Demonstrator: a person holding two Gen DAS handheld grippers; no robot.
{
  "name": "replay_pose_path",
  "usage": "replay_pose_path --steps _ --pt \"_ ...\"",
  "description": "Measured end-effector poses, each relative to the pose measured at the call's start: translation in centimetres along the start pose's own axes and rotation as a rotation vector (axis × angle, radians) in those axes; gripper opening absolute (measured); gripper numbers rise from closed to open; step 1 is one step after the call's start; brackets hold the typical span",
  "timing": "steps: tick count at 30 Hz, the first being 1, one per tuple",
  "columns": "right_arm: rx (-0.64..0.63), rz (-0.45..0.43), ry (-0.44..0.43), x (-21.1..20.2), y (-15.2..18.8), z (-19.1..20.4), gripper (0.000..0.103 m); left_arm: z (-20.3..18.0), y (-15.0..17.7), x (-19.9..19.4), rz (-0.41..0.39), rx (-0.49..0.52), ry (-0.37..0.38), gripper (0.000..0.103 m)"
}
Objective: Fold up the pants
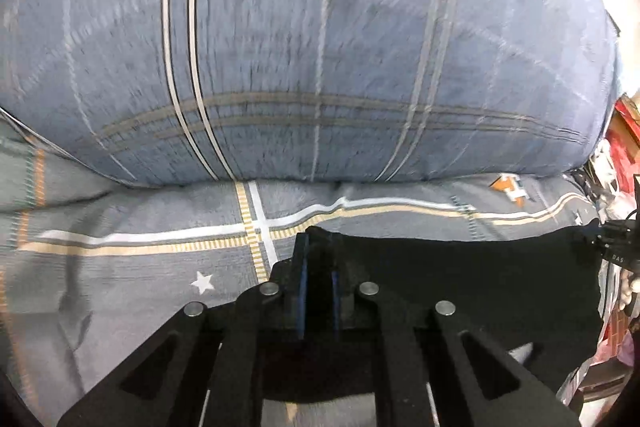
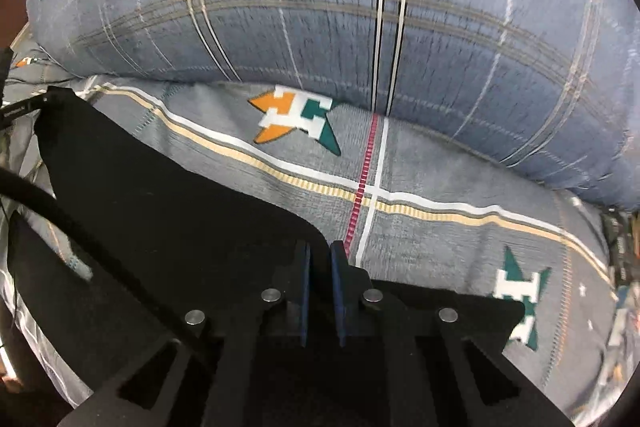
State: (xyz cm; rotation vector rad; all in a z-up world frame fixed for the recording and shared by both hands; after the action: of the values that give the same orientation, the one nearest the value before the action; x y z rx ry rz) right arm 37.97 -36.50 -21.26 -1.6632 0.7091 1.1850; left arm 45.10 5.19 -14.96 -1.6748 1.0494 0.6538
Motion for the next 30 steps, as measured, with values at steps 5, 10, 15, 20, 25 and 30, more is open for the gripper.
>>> replay_pose_path --steps 5,10,15,20,25,30 --pt "-0.001 -0.061 0.051 -4.0 0.8 2.0 0.01 -0.9 -0.1 -5.9 -0.095 0.008 0.035 0.009" --pt "0.023 -0.136 0.055 -8.6 3.9 4.9 0.01 -2.0 3.6 -11.8 -0.194 0.056 0.046 0.009" --pt "0.039 -0.149 0.009 -9.4 9.3 8.8 0.01 -0.9 10.3 -15.3 -0.254 0.082 0.016 0.009" --pt "0.102 -0.106 -0.046 -7.1 16.0 11.8 0.01 3.2 19.1 -15.7 -0.227 0.031 -0.036 0.009" --pt "0.163 -0.09 -0.061 -5.8 19.9 12.7 0.01 7.1 24.3 -16.0 -0.173 -0.056 -0.105 0.008" --pt "0.182 -0.078 0.006 -7.4 21.8 12.4 0.022 9.6 25.0 -19.2 -0.213 -0.148 -0.092 0.011"
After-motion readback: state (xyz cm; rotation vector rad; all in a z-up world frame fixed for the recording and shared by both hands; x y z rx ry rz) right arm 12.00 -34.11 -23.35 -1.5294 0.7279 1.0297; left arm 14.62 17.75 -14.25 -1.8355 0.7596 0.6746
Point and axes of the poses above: each gripper's, at about its wrist camera, not at the fingertips, and x roughly the way its jaws point, z to its left, y to its underside, the point moved 4 cm from there along x, roughly the way its jaws point, and after that the axes turned 13 degrees about -x, right-handed, at the moved point
